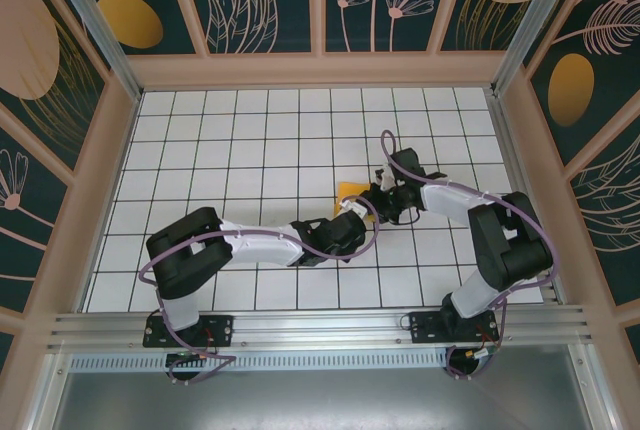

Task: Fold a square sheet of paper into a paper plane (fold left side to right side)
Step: Fold the wing for the fifth time at the center of the table.

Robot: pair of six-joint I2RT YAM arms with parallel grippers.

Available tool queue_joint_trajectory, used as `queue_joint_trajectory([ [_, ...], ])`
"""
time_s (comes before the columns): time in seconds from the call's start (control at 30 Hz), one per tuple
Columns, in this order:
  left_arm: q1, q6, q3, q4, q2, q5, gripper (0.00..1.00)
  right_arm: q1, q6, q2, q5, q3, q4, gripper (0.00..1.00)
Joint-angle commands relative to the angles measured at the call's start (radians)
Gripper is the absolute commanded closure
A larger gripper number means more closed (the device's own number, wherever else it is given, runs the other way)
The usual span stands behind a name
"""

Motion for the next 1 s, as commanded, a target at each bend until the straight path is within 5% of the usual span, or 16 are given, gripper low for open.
queue_joint_trajectory([
  [0.0, -0.005, -0.009, 0.01, -0.009, -0.006, 0.009, 1.0, -0.004, -0.021, -0.06, 0.013, 0.03, -0.031, 0.63],
  [0.33, 0.064, -0.076, -0.064, 0.099, -0.068, 0.193, 1.0, -0.12, -0.075, -0.254, 0.058, -0.023, -0.026, 0.32],
  [0.77, 0.226, -0.304, -0.262, 0.453, -0.097, 0.534, 1.0, -0.142, -0.114, -0.285, 0.042, -0.144, 0.082, 0.3],
  [0.97, 0.279, -0.411, -0.343, 0.618, -0.101, 0.608, 1.0, -0.094, -0.091, -0.247, 0.06, -0.187, 0.148, 0.34],
])
